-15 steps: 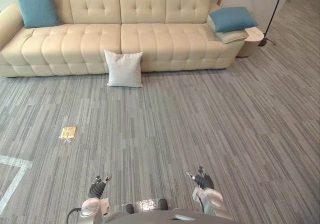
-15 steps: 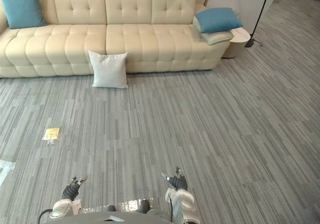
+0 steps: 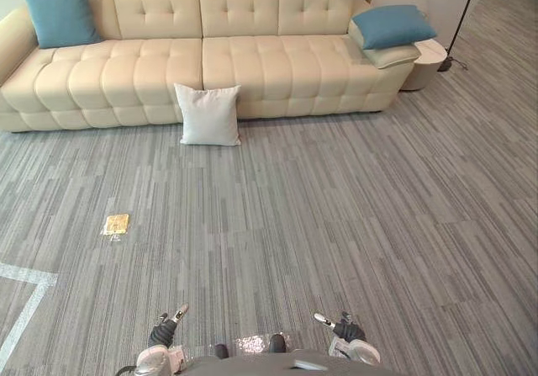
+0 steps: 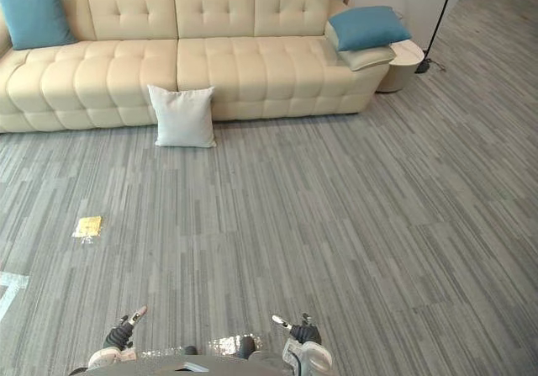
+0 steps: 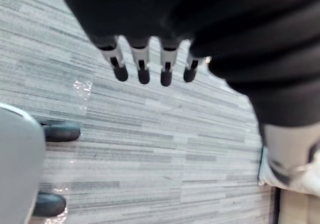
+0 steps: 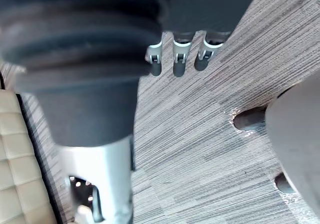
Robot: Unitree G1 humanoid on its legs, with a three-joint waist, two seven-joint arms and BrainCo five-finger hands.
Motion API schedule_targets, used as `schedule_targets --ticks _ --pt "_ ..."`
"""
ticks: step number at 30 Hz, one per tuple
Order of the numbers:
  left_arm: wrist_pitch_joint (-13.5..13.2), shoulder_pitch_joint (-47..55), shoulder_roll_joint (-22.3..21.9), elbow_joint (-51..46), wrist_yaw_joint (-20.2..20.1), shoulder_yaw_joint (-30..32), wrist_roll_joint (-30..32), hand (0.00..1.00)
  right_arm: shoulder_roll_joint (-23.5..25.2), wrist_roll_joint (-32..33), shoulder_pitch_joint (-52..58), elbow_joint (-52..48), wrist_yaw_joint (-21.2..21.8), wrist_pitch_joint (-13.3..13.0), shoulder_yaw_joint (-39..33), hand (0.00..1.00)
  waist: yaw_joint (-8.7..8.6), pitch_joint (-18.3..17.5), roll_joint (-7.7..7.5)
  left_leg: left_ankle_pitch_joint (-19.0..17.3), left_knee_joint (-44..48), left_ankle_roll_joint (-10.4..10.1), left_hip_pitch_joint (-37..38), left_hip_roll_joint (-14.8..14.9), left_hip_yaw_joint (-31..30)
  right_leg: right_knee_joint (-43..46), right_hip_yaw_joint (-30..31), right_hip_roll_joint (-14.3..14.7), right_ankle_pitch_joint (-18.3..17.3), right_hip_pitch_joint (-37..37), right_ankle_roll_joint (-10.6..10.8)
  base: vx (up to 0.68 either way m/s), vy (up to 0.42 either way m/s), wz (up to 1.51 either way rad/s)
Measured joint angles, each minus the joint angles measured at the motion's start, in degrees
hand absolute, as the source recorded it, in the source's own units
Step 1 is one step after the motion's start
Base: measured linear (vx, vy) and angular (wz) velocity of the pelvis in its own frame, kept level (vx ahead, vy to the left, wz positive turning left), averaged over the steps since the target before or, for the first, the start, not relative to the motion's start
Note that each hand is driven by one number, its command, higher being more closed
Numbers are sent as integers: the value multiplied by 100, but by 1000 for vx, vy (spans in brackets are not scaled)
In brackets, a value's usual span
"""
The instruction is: Pick up cushions and gather them together orderly.
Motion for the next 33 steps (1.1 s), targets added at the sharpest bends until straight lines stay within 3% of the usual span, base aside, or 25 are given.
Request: schedule_targets --ticks 17,33 --pt "11 -47 0 163 -44 11 177 0 -8 -232 -59 421 -1 105 -593 0 25 19 26 0 -4 1 23 -32 -159 -2 -180 -35 -75 127 42 -34 -3 5" --pt "51 -108 9 220 -121 -20 229 0 -16 -234 -74 422 1 199 -633 0 28 61 34 -35 -4 -37 58 -31 -260 -1 -286 -41 -123 207 18 1 -1 3"
